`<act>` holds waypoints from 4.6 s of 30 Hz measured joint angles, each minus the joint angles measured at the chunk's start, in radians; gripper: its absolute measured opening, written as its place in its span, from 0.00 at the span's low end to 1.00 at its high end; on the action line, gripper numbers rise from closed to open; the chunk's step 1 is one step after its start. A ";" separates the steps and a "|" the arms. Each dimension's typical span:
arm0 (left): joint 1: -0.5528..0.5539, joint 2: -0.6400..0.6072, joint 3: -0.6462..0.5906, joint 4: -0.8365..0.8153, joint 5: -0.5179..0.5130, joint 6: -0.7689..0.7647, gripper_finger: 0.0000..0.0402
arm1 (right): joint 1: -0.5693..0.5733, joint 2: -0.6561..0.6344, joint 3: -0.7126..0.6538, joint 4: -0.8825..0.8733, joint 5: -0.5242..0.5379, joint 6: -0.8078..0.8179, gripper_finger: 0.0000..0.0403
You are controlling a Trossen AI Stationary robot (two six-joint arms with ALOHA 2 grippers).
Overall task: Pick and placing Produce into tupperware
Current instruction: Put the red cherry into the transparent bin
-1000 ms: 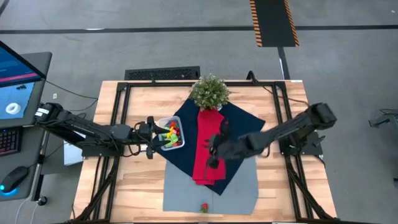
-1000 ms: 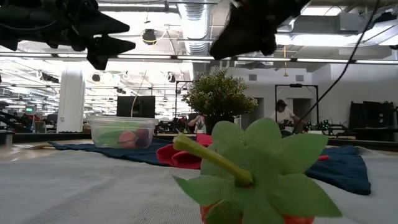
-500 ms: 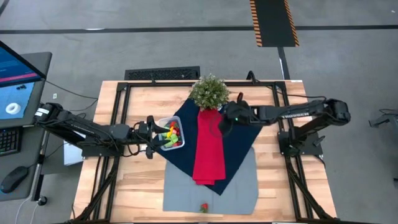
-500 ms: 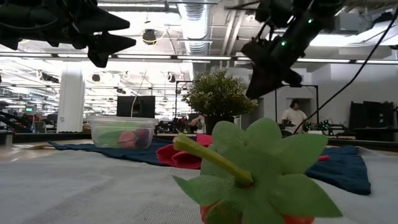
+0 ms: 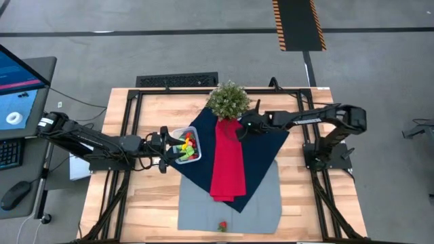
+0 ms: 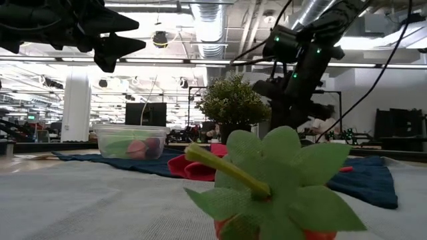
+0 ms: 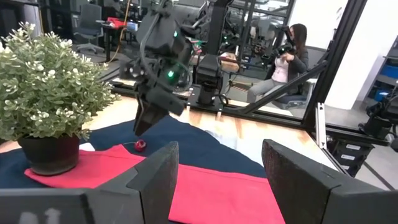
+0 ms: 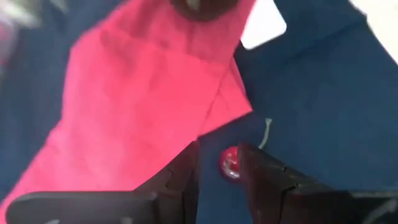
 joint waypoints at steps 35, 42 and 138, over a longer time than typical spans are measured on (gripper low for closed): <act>0.000 0.000 0.000 0.005 0.001 -0.004 0.55 | 0.011 0.099 0.007 0.029 -0.018 -0.056 0.47; 0.000 0.000 0.000 0.009 0.001 -0.005 0.55 | 0.015 0.180 0.024 0.048 -0.027 -0.073 0.46; -0.010 -0.039 0.001 0.102 0.209 -0.023 0.55 | 0.248 0.655 0.708 0.345 -0.200 -0.313 0.15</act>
